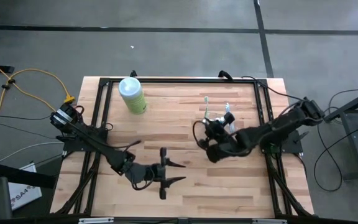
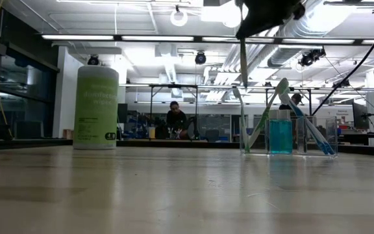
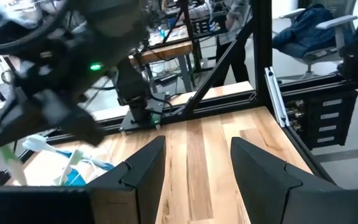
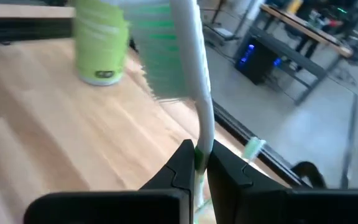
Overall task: Pick & Place toothbrushing station
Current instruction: Put the green toothbrush into the left of the transparent organizer
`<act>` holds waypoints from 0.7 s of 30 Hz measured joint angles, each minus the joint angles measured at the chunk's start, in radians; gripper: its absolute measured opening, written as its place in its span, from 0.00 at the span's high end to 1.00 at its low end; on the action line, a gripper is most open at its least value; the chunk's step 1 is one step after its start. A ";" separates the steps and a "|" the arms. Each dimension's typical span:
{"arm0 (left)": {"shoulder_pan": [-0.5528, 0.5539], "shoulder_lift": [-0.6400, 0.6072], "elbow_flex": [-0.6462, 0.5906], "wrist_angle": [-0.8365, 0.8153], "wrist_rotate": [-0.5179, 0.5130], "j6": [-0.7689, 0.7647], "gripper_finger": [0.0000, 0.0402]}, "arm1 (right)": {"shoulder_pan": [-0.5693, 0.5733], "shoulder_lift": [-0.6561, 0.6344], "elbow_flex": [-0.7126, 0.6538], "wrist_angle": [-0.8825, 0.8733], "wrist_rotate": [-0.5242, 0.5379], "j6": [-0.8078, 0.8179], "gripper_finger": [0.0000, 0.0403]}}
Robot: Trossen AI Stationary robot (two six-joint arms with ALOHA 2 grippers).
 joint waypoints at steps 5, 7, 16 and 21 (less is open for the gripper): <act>-0.013 0.000 0.000 -0.001 0.000 0.004 0.56 | -0.063 0.001 -0.070 0.061 -0.008 0.015 0.96; -0.018 0.000 0.000 -0.002 -0.002 0.004 0.56 | -0.077 0.000 -0.103 0.097 -0.011 0.029 0.96; -0.042 0.000 0.000 -0.006 -0.031 0.004 0.56 | -0.131 0.000 -0.201 0.221 -0.029 0.054 0.96; -0.043 0.000 0.000 -0.007 -0.031 0.004 0.56 | -0.157 0.000 -0.244 0.239 -0.041 0.110 0.96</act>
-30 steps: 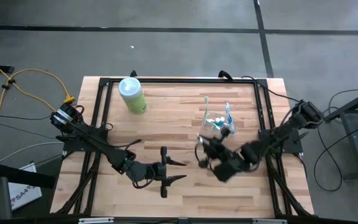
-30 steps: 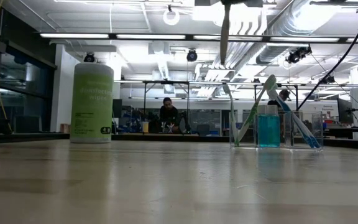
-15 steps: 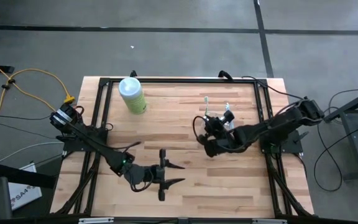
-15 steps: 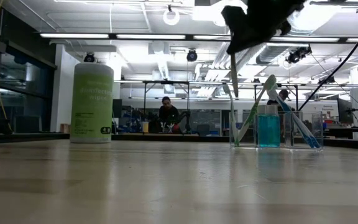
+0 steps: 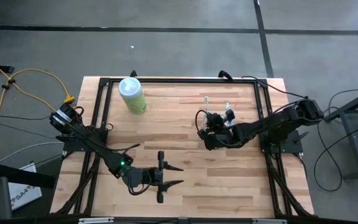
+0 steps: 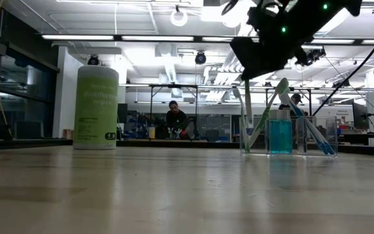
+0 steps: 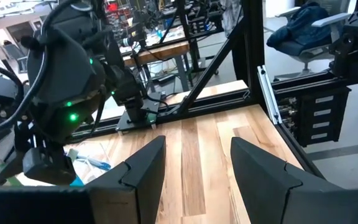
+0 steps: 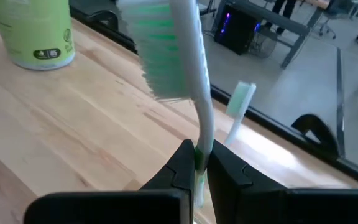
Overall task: Pick & Place toothbrushing station
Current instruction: Put the green toothbrush into the left of the transparent organizer
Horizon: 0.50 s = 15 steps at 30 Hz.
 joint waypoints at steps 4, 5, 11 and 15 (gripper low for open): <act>0.000 0.000 0.000 -0.001 -0.001 0.000 0.56 | -0.010 0.000 -0.042 0.045 -0.024 0.023 0.96; 0.000 0.000 0.000 -0.001 -0.001 0.000 0.56 | -0.013 0.000 -0.053 0.064 -0.032 0.023 0.96; 0.000 0.000 0.000 -0.001 -0.001 0.000 0.56 | -0.052 0.000 -0.117 0.172 -0.089 0.021 0.96; 0.000 0.000 0.000 -0.001 -0.001 0.000 0.56 | -0.088 0.000 -0.143 0.202 -0.123 0.021 0.96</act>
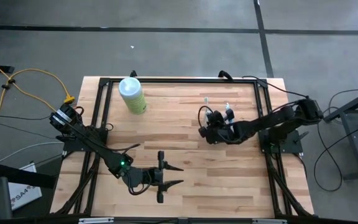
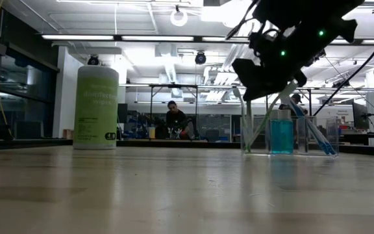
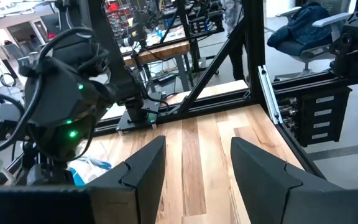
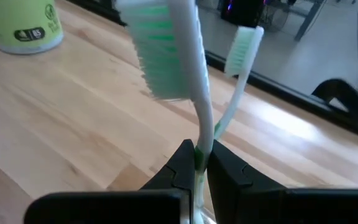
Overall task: Pick & Place toothbrushing station
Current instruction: Put the green toothbrush into the left of the transparent organizer
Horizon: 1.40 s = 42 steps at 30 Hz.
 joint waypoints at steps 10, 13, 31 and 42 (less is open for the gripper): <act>0.000 0.000 0.000 0.000 0.000 0.002 0.56 | -0.076 0.000 -0.004 0.025 -0.110 -0.007 0.96; 0.000 0.000 0.000 0.000 0.000 0.002 0.56 | -0.091 0.000 -0.004 0.025 -0.147 -0.008 0.96; 0.000 0.000 0.000 -0.003 0.000 0.001 0.56 | -0.095 0.000 -0.004 0.054 -0.151 -0.027 0.76; 0.000 0.000 0.000 -0.008 0.000 0.001 0.56 | -0.080 -0.012 -0.004 0.069 -0.151 -0.065 0.64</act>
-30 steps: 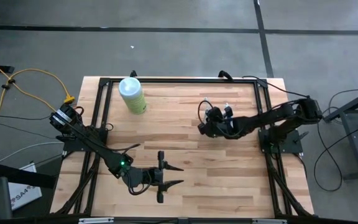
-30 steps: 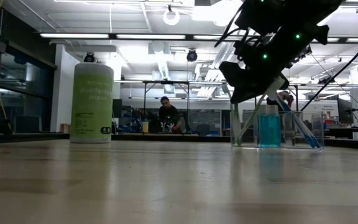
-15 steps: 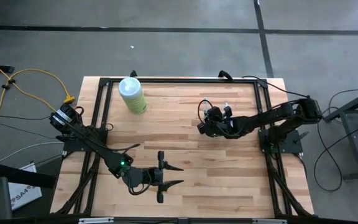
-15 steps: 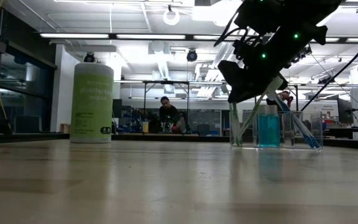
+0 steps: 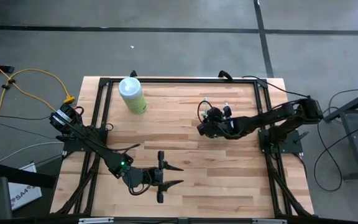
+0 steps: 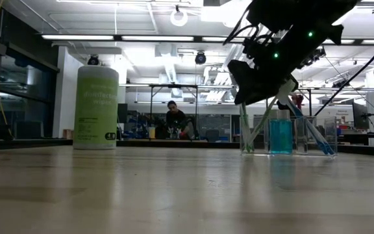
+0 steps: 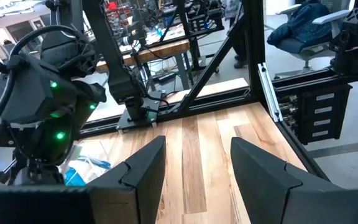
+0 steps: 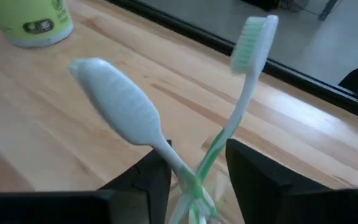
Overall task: Pick & Place toothbrushing station
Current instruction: Put the green toothbrush into the left of the transparent organizer, then return to Home Position
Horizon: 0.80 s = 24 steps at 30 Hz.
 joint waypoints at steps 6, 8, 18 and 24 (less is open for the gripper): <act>0.000 0.000 0.000 0.000 0.000 0.000 0.56 | 0.019 -0.046 0.000 -0.010 -0.002 -0.015 0.63; 0.000 0.000 0.000 -0.001 0.000 0.000 0.56 | 0.030 -0.072 0.000 -0.008 0.001 -0.022 0.63; 0.000 0.000 0.000 -0.006 0.000 -0.005 0.56 | 0.097 -0.190 0.000 -0.138 -0.031 -0.011 0.62; 0.000 0.000 0.000 -0.006 0.000 -0.007 0.56 | 0.142 -0.222 0.000 -0.164 -0.083 -0.010 0.62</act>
